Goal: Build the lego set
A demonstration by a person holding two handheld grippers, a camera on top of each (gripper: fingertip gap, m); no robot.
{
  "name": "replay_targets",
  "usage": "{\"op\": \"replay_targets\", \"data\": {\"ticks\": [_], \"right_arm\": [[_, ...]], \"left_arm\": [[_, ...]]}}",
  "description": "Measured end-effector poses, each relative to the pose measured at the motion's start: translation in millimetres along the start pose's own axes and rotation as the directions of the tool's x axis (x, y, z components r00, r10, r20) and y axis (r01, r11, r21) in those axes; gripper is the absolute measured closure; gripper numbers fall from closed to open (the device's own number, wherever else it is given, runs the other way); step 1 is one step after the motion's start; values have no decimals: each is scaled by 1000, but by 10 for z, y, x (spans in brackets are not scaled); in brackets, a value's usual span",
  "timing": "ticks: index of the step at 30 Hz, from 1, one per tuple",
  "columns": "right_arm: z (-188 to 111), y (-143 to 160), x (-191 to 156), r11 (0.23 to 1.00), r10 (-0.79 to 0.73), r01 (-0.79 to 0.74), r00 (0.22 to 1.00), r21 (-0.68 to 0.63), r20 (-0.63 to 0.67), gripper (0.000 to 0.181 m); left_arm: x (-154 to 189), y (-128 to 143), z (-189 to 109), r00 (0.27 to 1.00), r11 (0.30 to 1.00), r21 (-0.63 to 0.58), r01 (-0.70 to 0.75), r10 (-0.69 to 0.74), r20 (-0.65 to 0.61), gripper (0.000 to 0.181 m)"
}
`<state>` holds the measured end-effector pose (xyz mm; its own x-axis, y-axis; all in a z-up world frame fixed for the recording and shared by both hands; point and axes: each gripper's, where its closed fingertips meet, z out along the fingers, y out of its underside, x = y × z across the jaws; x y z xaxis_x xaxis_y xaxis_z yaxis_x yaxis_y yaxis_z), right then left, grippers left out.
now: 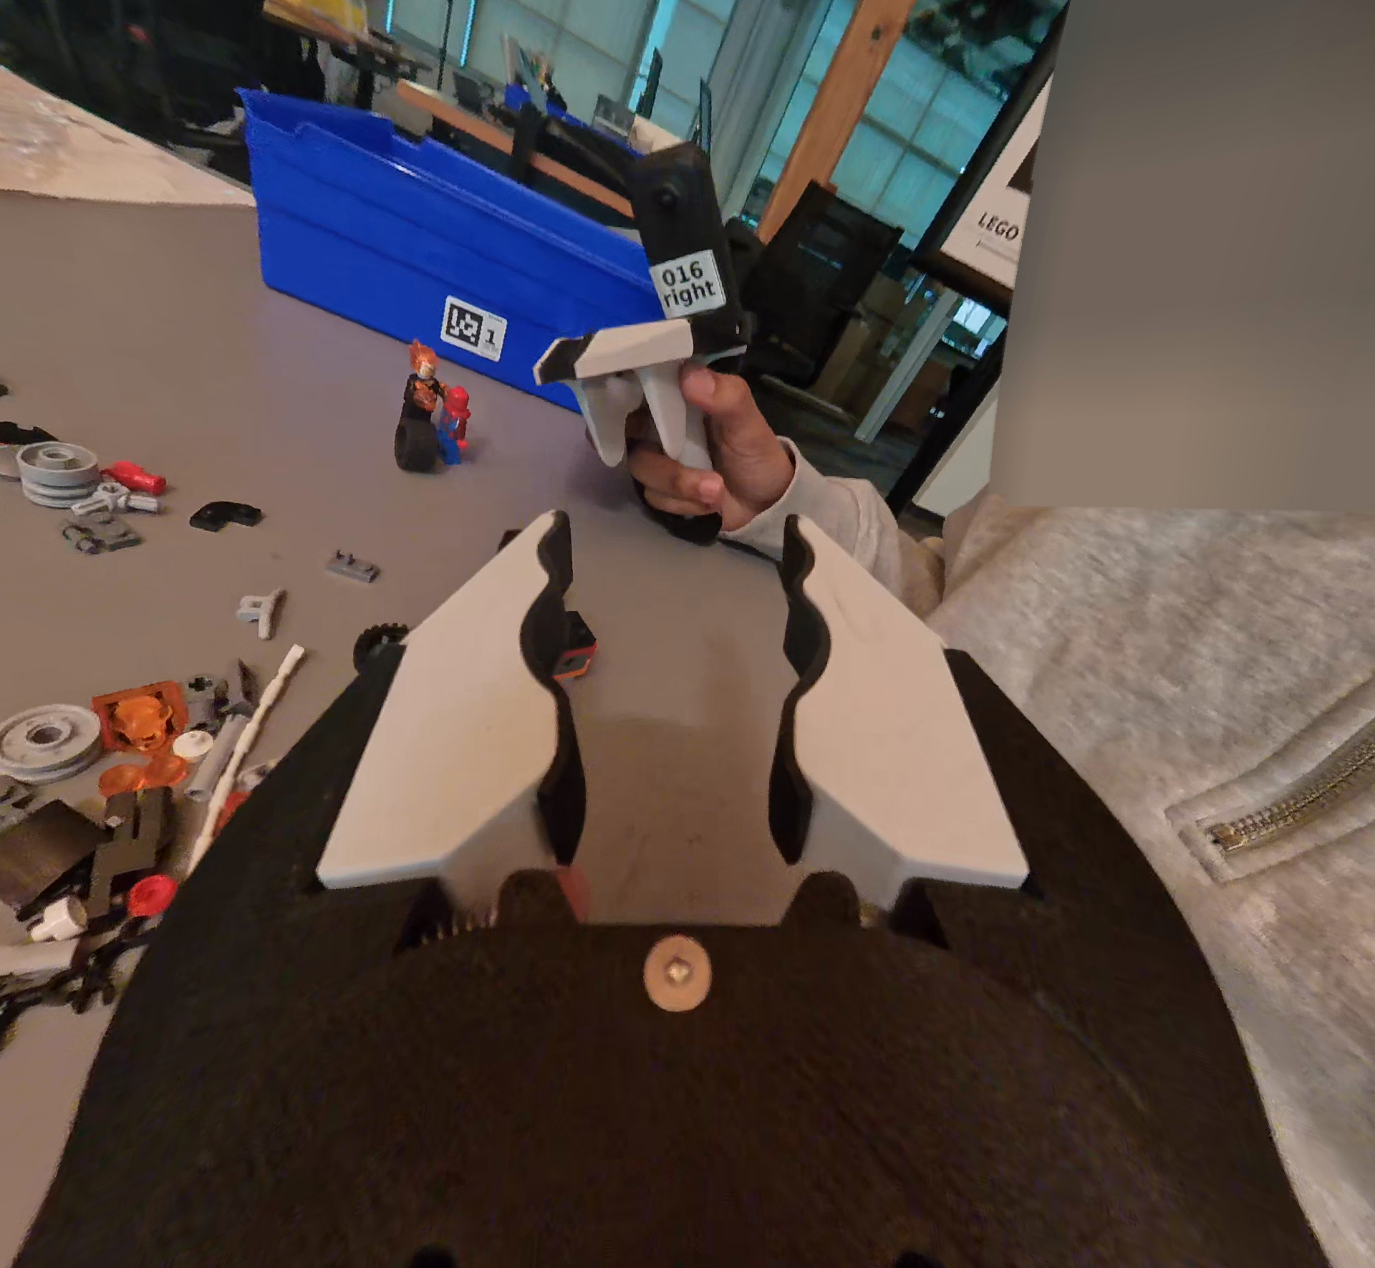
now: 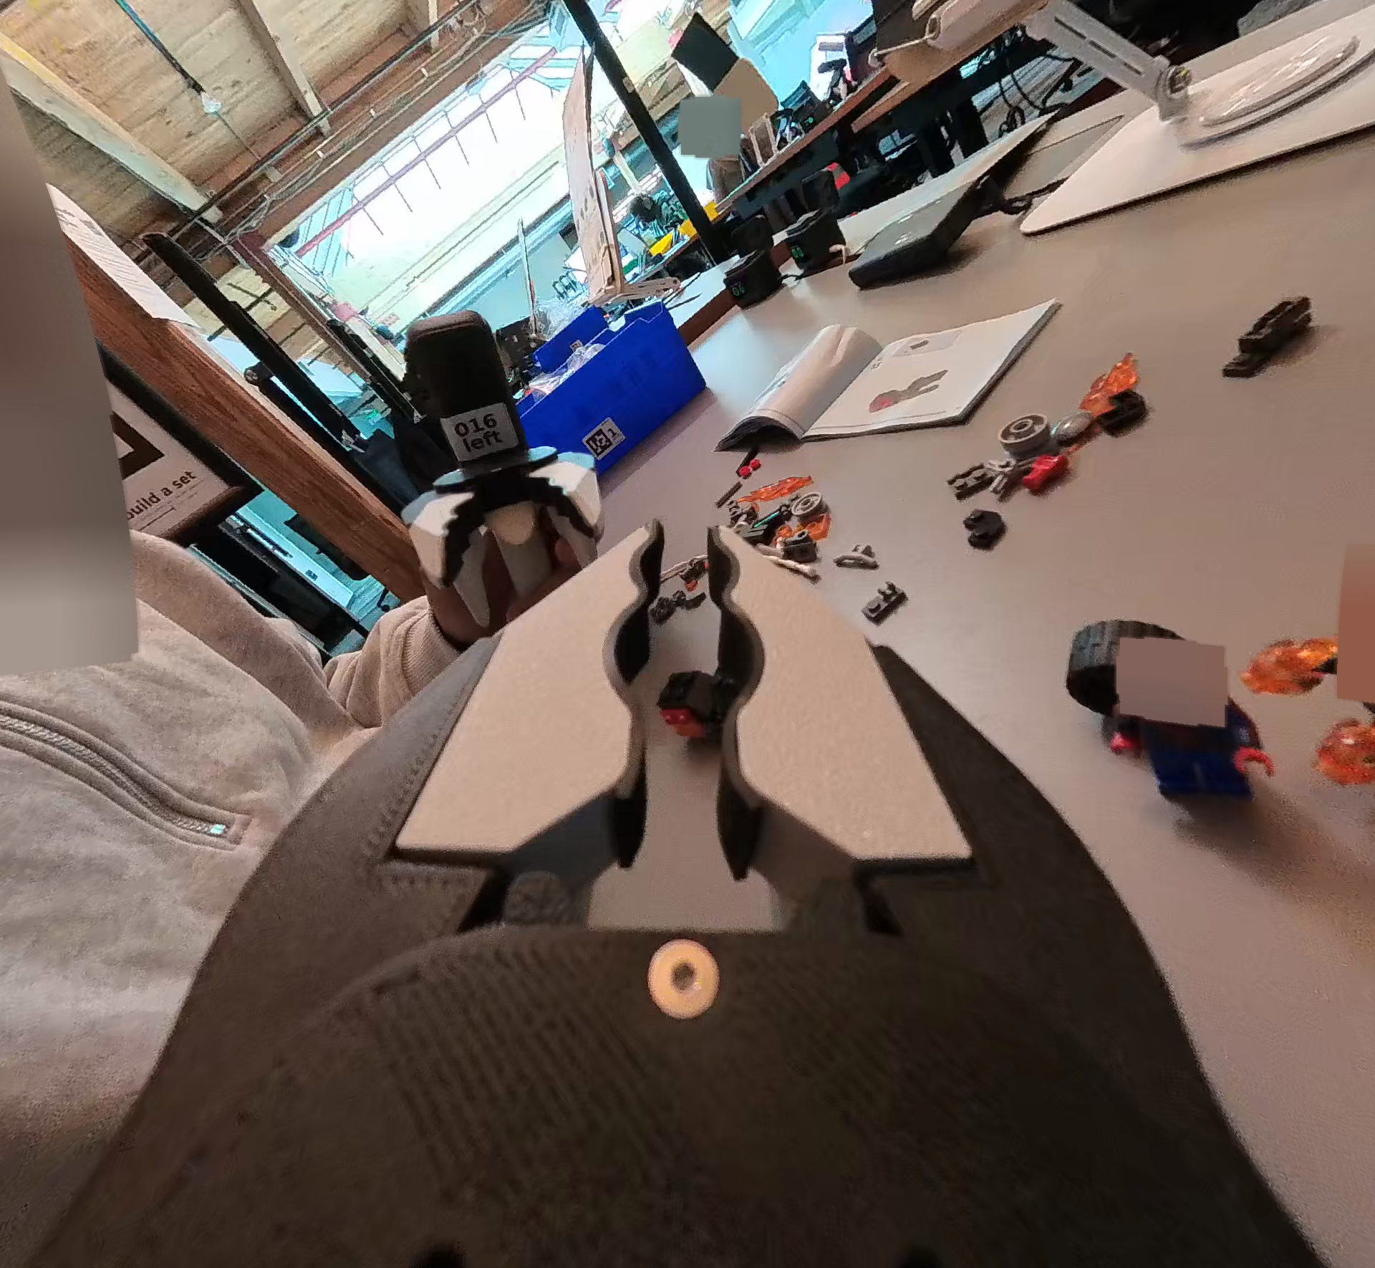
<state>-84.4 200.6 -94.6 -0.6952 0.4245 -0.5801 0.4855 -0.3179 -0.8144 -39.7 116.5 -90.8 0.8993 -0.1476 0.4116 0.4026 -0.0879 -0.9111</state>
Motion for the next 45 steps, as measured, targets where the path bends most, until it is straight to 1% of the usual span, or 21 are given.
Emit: {"op": "replay_targets", "data": {"ticks": [5,6,7,8,9,10,11,14,16,18,21,22,23,27,28,31,36,40,42,44,45], "right_arm": [[5,-6,-1,1000,-9,9,1000,4,-4,172],[7,-6,6,1000,-8,8,1000,4,-6,171],[7,-7,7,1000,-6,6,1000,4,-6,171],[7,-10,4,1000,-6,6,1000,6,-3,171],[6,-13,2,1000,-7,7,1000,8,-2,171],[5,-15,-1,1000,-9,9,1000,10,-1,171],[5,-15,-3,1000,-12,12,1000,10,-1,171],[3,-15,-11,1000,-24,24,1000,12,-5,171],[1,-19,-16,999,-30,30,1000,15,-7,171],[-4,-21,-17,999,-27,28,1000,18,-6,171],[-16,-29,-22,999,-21,21,1000,27,-1,171],[-20,-31,-24,999,-21,21,1000,29,-1,171],[-22,-31,-28,999,-21,21,1000,30,1,171],[-14,-16,-33,1000,-18,18,1000,20,3,171],[-10,-10,-31,1000,-16,16,1000,16,3,171],[-12,-10,-35,1000,-15,15,1000,17,5,171],[-13,-12,-35,1000,-17,17,1000,18,2,171],[-14,-12,-40,1000,-25,25,1000,19,-2,172],[-15,-11,-43,1000,-25,25,1000,19,-1,172],[-15,-10,-45,1000,-25,25,1000,19,-1,172],[-15,-9,-46,999,-28,28,1000,19,-3,172]], "left_arm": [[-56,0,13,999,1000,-14,-18,18,33,122],[-152,-65,-32,994,999,5,-39,39,99,115],[-279,-185,-122,982,997,52,-61,50,184,112],[-420,-337,-250,962,991,118,-71,37,270,102],[-562,-473,-393,940,983,168,-74,12,341,103],[-728,-561,-531,912,982,178,-69,-10,410,111],[-933,-602,-655,870,987,152,-51,-31,492,118],[-1636,-554,-952,671,998,-37,60,-13,742,116],[-1988,-478,-961,589,976,-176,129,67,805,116],[-2240,-404,-817,559,955,-254,155,128,820,114],[-2534,-168,-721,481,896,-381,229,236,844,90],[-2559,-65,-710,472,875,-396,279,234,850,87],[-2546,3,-690,479,866,-395,307,217,850,85],[-2508,-13,-697,507,895,-331,299,145,850,88],[-2524,-10,-718,498,895,-337,292,159,853,93],[-2548,1,-733,468,891,-351,287,189,863,94],[-2549,12,-755,471,872,-375,316,199,859,95],[-2593,-22,-834,445,883,-354,309,195,874,117],[-2595,-29,-850,448,885,-360,295,205,870,137],[-2612,-35,-888,425,883,-369,291,227,877,161],[-2623,-38,-905,411,880,-380,285,246,878,167]]}}
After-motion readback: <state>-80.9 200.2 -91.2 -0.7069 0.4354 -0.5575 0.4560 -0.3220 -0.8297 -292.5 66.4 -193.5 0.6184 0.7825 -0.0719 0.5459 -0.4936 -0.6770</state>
